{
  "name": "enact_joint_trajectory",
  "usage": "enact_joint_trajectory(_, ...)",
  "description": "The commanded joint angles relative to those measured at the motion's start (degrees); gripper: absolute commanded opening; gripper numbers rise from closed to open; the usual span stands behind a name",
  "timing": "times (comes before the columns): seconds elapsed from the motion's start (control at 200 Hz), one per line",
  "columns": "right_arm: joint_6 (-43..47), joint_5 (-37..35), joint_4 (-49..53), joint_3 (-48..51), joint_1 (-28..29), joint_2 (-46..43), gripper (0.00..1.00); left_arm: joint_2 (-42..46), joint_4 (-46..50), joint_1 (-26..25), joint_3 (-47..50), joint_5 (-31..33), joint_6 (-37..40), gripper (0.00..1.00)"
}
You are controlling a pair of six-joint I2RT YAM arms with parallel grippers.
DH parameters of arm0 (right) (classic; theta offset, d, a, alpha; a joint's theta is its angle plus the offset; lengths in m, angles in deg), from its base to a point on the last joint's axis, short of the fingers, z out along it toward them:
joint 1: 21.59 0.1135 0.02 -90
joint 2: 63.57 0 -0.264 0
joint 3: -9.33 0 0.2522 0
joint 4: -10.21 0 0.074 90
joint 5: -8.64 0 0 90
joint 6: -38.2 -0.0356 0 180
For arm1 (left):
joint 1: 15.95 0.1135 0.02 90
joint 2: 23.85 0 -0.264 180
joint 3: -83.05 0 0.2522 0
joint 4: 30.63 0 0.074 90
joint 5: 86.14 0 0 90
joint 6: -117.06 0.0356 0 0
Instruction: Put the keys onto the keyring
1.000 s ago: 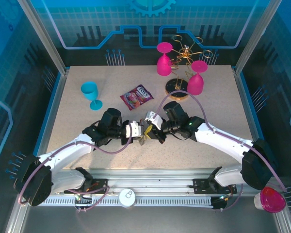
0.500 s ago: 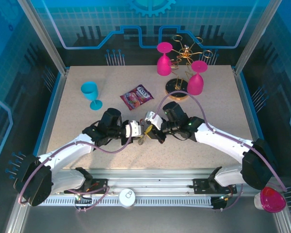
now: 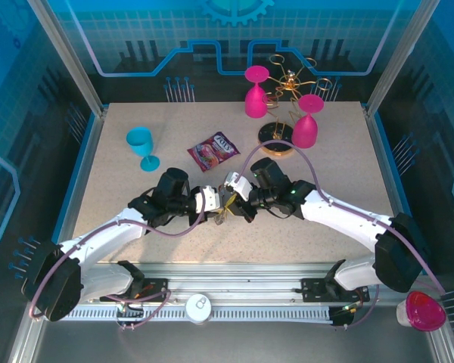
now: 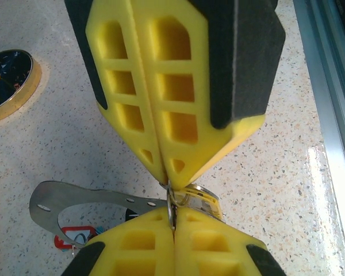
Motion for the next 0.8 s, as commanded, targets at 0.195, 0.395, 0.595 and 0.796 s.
enact_joint_trajectory(0.195,-4.4,-8.38,-1.05,-2.84,-0.46,1.25,0.0,1.34,-0.07,-0.79,-1.55,-7.7,0.27,0.0)
enact_joint_trajectory(0.395,-7.23,-9.87,-0.99,-3.48,-0.32,1.81,0.0,2.46,-1.77,-0.88,-0.52,-5.79,0.73,0.0)
enact_joint_trajectory(0.595,-8.61,-11.32,-2.04,-3.13,0.35,1.97,0.0,2.82,-2.3,-0.88,-0.32,-6.4,-0.08,0.0)
enact_joint_trajectory(0.796,-9.39,-13.78,-0.49,-3.62,0.42,1.9,0.0,2.94,-2.68,-0.92,-0.33,-7.61,-2.02,0.0)
